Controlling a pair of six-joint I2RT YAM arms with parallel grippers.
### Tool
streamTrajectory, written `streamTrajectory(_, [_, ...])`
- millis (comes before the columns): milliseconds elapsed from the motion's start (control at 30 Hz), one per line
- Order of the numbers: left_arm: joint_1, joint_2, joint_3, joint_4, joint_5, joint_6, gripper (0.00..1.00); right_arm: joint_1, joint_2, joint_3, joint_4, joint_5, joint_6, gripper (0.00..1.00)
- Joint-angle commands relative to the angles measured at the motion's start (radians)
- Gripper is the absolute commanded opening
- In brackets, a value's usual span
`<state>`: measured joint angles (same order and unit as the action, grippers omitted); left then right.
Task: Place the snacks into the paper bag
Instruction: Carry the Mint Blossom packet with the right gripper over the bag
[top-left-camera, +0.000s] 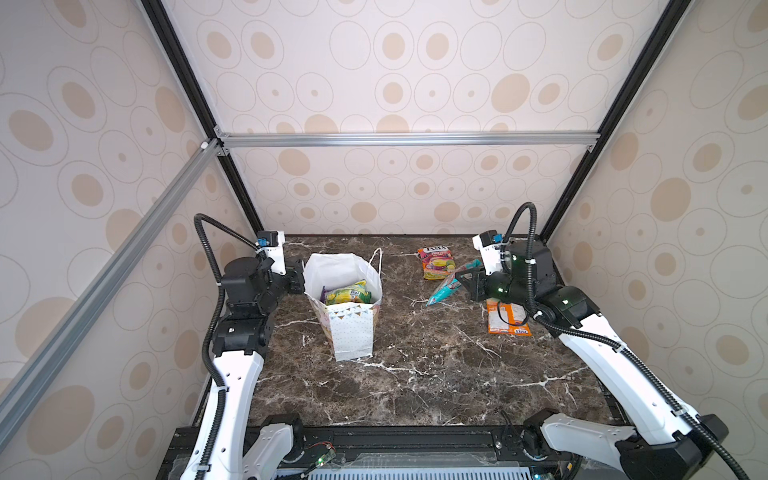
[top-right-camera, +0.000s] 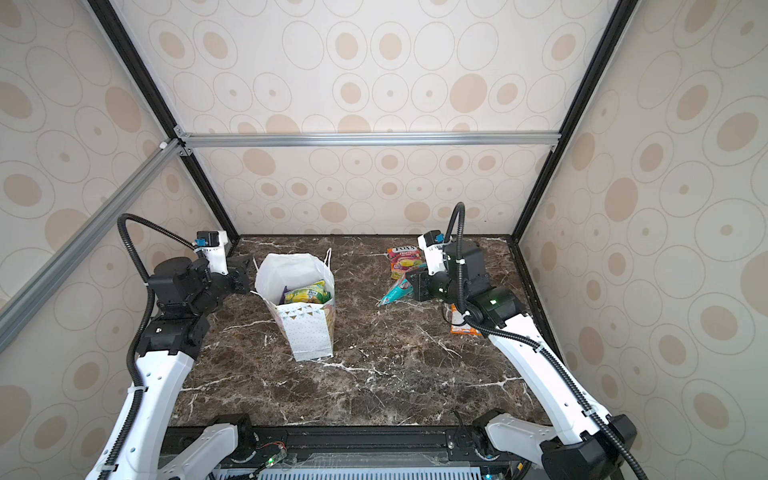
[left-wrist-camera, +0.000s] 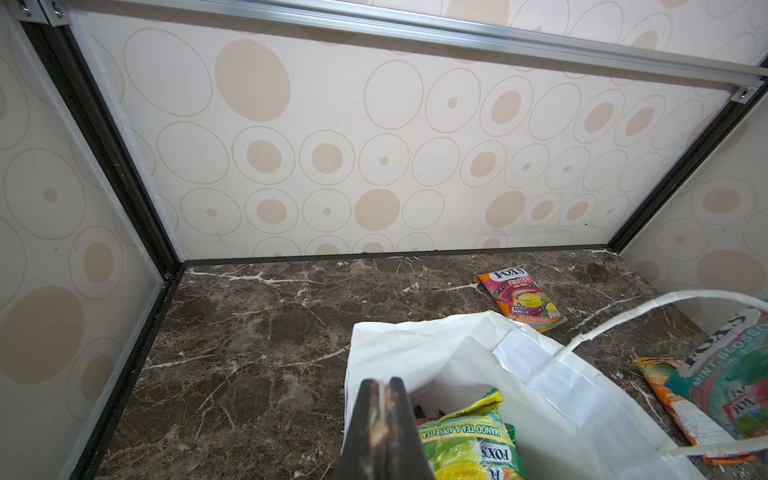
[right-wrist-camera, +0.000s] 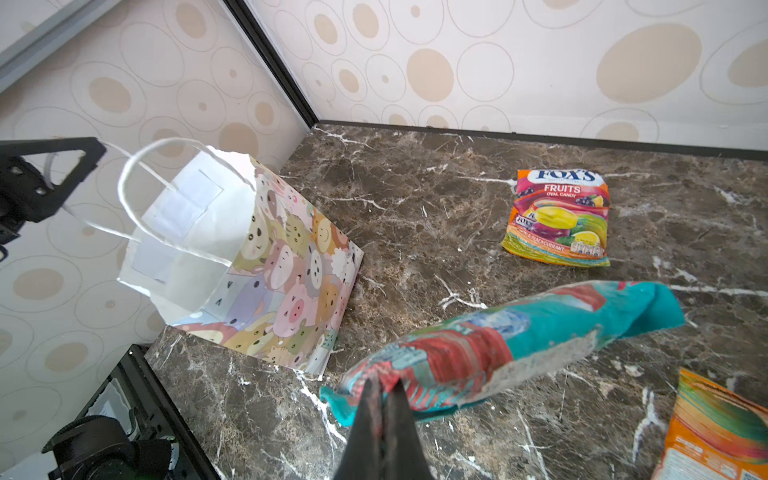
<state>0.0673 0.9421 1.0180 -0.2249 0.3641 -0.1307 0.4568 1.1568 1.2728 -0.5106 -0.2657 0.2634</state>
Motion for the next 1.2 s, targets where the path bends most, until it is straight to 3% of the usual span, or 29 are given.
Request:
streamTrajectory(0, [0.006,-0.022,0.028,0.022,0.006,0.014,0.00,0.019,0.004,0.081,-0.014,-0.006,-0.040,0.00])
streamTrajectory(200, [0.006,-0.028,0.029,0.022,0.004,0.014,0.00,0.054,0.017,0.125,0.007,-0.073,-0.047,0.00])
streamTrajectory(800, [0.006,-0.026,0.028,0.026,0.018,0.005,0.00,0.230,0.044,0.279,-0.022,-0.015,-0.188,0.00])
streamTrajectory(1167, [0.006,-0.033,0.025,0.030,0.022,0.006,0.00,0.351,0.127,0.462,-0.094,-0.022,-0.221,0.00])
